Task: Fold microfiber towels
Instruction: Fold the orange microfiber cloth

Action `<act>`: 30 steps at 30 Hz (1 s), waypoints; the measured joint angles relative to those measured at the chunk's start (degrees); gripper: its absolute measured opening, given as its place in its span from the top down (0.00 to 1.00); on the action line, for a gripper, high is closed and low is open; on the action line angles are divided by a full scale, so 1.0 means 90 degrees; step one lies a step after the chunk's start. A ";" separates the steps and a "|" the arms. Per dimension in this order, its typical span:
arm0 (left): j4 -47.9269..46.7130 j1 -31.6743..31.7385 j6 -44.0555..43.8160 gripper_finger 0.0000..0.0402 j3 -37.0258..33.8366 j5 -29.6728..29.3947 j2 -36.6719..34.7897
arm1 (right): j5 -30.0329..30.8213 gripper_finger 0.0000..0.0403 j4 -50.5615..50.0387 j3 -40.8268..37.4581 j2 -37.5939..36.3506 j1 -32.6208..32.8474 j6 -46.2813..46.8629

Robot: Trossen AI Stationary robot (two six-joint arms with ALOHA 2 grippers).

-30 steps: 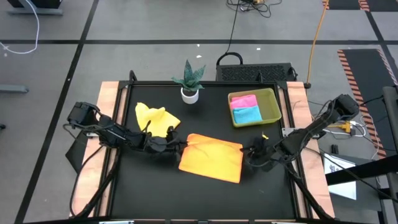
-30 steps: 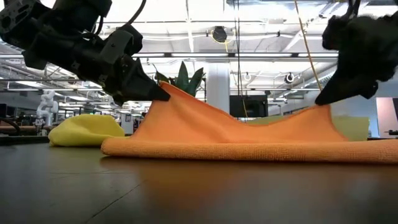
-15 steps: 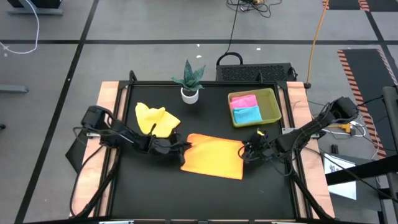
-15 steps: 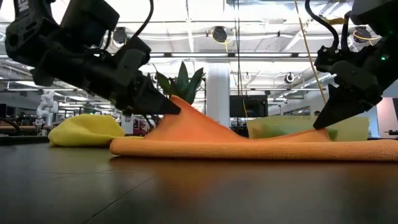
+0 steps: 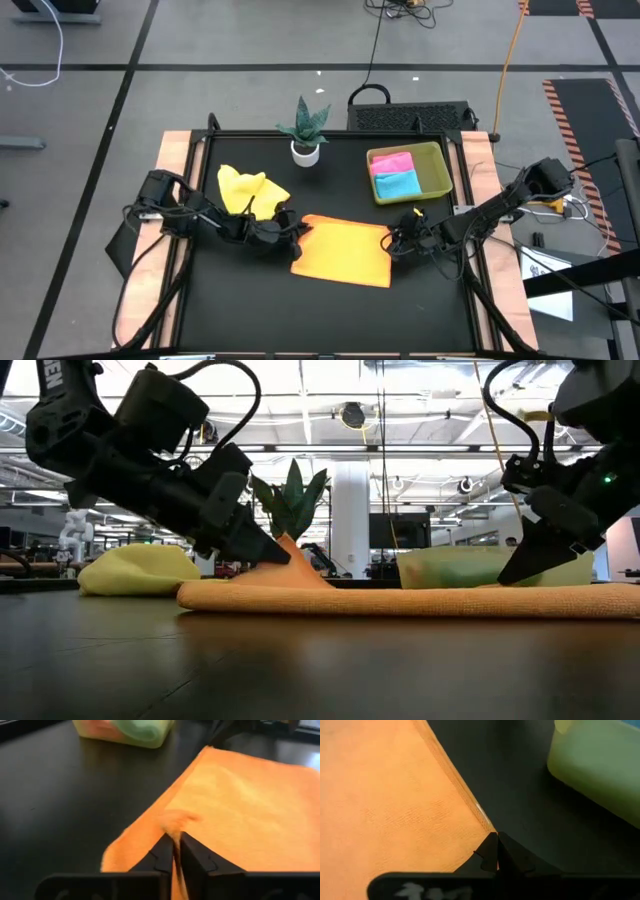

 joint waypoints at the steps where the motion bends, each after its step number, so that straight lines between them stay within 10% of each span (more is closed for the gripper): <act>1: -0.0074 0.0036 0.0006 0.88 -0.0002 -0.0004 -0.0023 | 0.0003 1.00 -0.0003 -0.0009 0.0001 -0.0001 -0.0018; 11: -0.1121 0.0341 -0.0528 0.62 -0.0005 -0.0816 -0.0036 | 0.0022 1.00 0.0136 -0.0011 -0.0002 -0.0002 -0.0144; 23: -0.1055 0.0024 -0.0422 0.70 0.0019 -0.1574 -0.0347 | 0.0170 0.95 0.0271 -0.0012 -0.0689 0.0019 -0.0460; 30: -0.0572 0.0102 0.0215 0.78 0.0140 -0.0451 -0.0402 | -0.0179 0.99 0.1502 -0.0013 -0.0563 -0.0036 -0.1147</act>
